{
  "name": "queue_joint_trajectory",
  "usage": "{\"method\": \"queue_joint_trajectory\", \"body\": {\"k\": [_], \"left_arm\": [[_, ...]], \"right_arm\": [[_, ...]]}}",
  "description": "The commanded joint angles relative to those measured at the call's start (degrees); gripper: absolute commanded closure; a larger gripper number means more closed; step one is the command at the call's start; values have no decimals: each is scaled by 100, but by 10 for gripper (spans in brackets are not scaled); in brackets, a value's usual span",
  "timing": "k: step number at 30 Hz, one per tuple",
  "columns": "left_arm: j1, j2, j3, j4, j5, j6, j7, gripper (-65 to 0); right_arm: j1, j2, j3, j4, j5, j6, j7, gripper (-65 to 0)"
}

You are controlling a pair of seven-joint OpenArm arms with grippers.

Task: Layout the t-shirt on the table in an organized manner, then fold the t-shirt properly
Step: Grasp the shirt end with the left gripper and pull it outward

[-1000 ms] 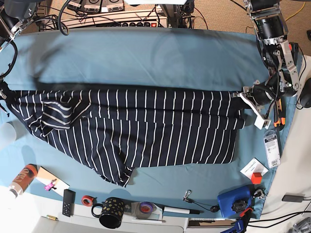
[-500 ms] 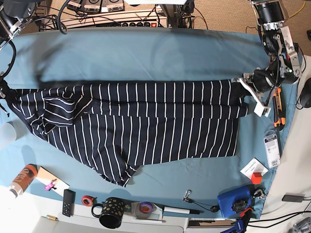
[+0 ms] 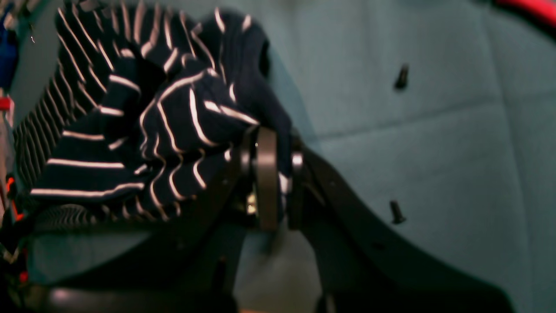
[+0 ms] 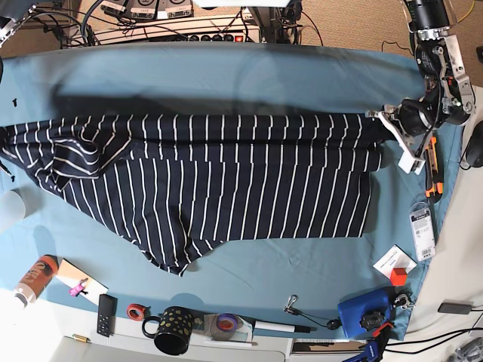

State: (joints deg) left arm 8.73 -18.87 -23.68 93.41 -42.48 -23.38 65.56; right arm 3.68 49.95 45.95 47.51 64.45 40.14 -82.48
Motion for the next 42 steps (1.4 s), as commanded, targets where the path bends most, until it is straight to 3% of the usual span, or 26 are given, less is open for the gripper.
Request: {"method": "queue_joint_trajectory", "body": {"k": [1, 13, 20, 29, 32, 34, 36, 42], "left_arm": [[94, -131, -61, 46, 299, 17, 184, 0], [586, -133, -61, 66, -127, -216, 518, 0], [787, -146, -63, 74, -127, -214, 560, 0], [857, -146, -63, 74, -125, -216, 509, 0], [857, -144, -61, 74, -127, -216, 507, -141], [855, -146, -63, 74, -127, -214, 507, -219], [844, -149, -63, 74, -127, -214, 514, -231], [839, -326, -181, 232, -129, -214, 625, -230]], "right_arm": [[-42, 293, 55, 85, 7, -14, 248, 0], [-1073, 291, 55, 85, 4, -14, 248, 0], [-1143, 256, 55, 85, 7, -14, 248, 0], [-1145, -310, 55, 85, 7, -14, 248, 0], [-1145, -474, 55, 85, 4, -14, 248, 0], [-1145, -492, 55, 85, 7, -14, 248, -65], [-1145, -452, 55, 85, 35, -14, 248, -125], [-1143, 13, 57, 87, 673, -14, 248, -127]]}}
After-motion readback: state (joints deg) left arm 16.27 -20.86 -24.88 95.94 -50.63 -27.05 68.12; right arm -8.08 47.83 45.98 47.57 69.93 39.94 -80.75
